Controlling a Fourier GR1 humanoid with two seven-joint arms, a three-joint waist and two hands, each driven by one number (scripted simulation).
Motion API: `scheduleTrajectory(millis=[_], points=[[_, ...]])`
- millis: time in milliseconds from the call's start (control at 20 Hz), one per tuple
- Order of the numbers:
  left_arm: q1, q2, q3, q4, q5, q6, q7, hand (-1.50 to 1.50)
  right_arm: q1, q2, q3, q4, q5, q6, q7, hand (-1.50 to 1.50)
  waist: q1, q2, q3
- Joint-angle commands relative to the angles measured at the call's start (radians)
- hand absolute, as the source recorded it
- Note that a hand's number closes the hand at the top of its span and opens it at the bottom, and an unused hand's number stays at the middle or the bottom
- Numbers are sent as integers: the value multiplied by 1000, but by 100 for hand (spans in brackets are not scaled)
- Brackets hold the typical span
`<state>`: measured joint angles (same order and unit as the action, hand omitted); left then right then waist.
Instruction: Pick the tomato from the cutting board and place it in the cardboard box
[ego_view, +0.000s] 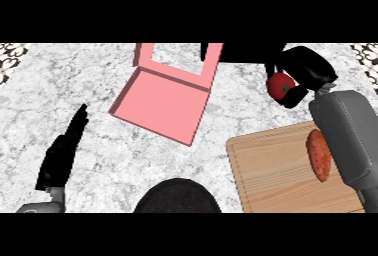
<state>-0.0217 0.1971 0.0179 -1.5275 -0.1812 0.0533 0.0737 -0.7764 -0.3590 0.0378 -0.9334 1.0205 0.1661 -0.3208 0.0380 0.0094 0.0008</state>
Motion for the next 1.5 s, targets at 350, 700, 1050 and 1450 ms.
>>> scheduleTrajectory(millis=[350,700,1050,1450], points=[[37,1,18,-24,0,6,13,0,-145,119,-152,-61,-337,214,-171,150,-32,-13,0],[60,-11,-3,-88,-22,6,38,0,-304,228,-140,-85,-374,260,3,150,-27,-12,-1],[-18,1,53,51,-5,-5,-16,0,-377,340,-90,-24,-326,164,112,150,-27,-8,-1],[22,-18,18,2,-28,-5,-7,0,-541,358,81,222,-431,66,237,150,0,-5,-2]])
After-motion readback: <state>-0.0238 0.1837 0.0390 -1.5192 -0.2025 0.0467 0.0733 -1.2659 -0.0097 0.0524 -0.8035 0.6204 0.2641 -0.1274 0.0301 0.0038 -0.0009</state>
